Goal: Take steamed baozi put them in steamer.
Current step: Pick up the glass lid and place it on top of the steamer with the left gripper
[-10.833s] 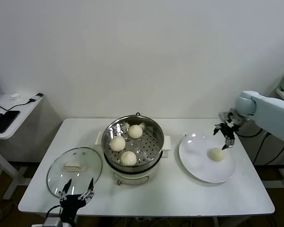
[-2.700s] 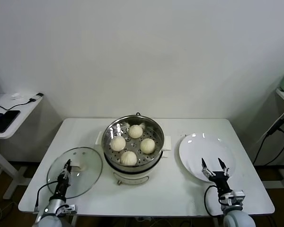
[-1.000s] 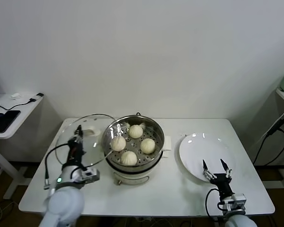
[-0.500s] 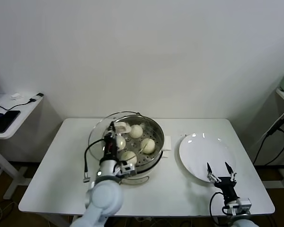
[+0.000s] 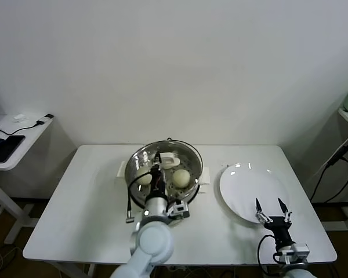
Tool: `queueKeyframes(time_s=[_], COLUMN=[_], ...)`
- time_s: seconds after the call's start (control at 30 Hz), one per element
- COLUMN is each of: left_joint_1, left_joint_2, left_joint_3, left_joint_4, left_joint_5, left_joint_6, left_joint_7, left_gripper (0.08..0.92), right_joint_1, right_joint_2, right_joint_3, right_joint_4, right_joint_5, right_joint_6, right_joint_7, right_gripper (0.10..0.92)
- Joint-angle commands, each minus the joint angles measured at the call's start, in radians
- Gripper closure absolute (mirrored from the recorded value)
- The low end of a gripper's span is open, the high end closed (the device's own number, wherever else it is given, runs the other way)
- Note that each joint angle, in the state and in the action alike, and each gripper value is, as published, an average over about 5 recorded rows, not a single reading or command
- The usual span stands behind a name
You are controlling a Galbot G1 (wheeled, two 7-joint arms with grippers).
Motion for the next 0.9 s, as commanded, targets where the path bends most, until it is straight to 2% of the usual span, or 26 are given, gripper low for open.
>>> queueKeyframes(time_s=[0.03,0.53,0.8,0.9], left_joint_1=[-0.019,-0.004,-0.007,-0.005], left_joint_2=[-0.021,-0.027,-0.019,-0.007], left_joint_3=[0.019,-0.001,0.001,0.008], left_joint_4=[0.075,0.108,0.088,0.061], left_joint_5=[0.078,0.107,0.109,0.091], left_joint_6=[-0.003,-0.01,-0.018,-0.018], left_joint_7=[-0.013,-0.029,-0.019,-0.003], left_gripper=[0.869,0.869,0.869,0.833], right_joint_1=[0.002,0.01,0.013,0.012], right_joint_2=[0.001,0.007,0.012,0.012], right_joint_3=[0.003,0.007,0.003,0.001], right_joint_4=[-0.001,-0.009,-0.014,-0.009], right_joint_5=[0.0,-0.018,-0.036,-0.038], right_joint_6=[0.013,0.036,0.053,0.05], right_joint_7=[0.009,0.016,0.016,0.01], right_gripper=[0.203,0.202,0.202,0.203])
